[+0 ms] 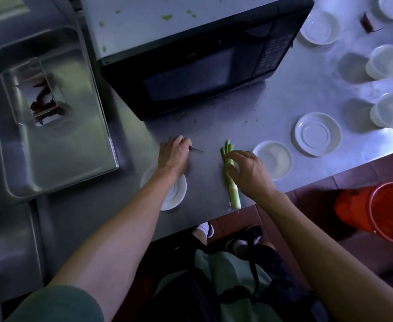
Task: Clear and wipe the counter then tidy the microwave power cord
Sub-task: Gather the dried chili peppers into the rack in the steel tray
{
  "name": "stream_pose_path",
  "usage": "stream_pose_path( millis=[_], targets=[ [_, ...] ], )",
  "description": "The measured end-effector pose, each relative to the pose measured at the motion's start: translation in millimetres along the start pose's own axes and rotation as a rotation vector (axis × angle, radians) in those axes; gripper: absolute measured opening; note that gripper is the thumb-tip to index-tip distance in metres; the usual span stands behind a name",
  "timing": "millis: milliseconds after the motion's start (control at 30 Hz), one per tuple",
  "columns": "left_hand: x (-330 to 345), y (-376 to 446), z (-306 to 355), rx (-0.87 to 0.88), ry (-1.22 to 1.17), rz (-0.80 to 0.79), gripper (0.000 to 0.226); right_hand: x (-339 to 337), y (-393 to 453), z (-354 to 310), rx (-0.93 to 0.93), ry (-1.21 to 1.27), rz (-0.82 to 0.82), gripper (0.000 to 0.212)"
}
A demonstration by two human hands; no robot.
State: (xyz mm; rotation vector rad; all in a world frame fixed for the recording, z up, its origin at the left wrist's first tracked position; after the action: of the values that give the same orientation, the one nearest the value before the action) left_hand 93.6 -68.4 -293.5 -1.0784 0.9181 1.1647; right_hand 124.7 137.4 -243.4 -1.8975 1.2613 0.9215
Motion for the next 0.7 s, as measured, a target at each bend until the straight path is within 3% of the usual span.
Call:
stream_pose_path(
  millis=[267, 700],
  targets=[
    [-25, 11, 85, 0.007, -0.139, 0.119, 0.008, -72, -12, 52, -0.059, 0.113, 0.093, 0.029],
    [-16, 50, 327, 0.283, -0.169, 0.065, 0.009, -195, -67, 245, 0.162, 0.115, 0.212, 0.031]
  ],
)
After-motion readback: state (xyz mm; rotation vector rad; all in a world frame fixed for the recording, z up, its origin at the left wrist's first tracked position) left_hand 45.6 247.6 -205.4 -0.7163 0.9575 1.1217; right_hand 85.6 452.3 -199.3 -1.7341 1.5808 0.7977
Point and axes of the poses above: each hand's wrist, its own y-axis towards the middle knuckle, its own x-axis out of the palm, z = x × y, the point moved 8 cm from there along y, towards the middle knuckle, and after that the axes turned 3 degrees about x, right-handed, at the moved point
